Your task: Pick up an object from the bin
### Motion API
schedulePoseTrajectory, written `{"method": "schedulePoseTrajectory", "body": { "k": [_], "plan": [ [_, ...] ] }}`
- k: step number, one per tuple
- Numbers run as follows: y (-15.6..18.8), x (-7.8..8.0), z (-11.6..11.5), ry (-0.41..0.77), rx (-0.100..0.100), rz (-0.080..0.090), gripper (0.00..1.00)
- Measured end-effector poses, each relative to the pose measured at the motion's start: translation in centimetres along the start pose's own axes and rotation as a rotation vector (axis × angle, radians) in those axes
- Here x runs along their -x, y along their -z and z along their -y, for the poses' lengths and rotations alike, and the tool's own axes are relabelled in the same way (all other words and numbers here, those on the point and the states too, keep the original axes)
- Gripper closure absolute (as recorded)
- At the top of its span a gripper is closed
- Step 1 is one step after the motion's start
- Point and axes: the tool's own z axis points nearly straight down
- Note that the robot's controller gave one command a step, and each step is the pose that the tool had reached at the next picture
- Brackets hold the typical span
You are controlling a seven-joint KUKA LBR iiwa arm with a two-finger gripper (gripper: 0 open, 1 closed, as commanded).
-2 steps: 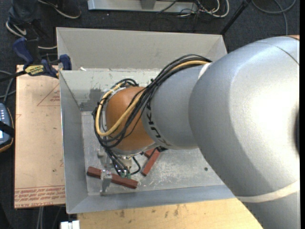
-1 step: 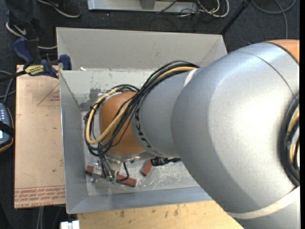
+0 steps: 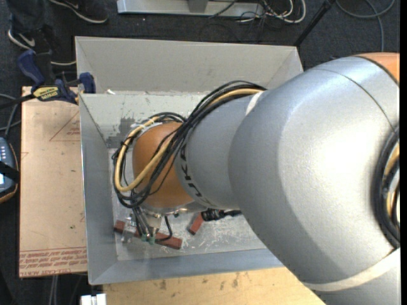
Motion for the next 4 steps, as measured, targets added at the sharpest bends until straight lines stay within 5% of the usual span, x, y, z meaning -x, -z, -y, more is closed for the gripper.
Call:
{"method": "schedulePoseTrajectory", "body": {
  "k": [4],
  "plan": [
    [1.3,-0.2,0.1,0.001,-0.013,-0.021,1.00]
  ]
}}
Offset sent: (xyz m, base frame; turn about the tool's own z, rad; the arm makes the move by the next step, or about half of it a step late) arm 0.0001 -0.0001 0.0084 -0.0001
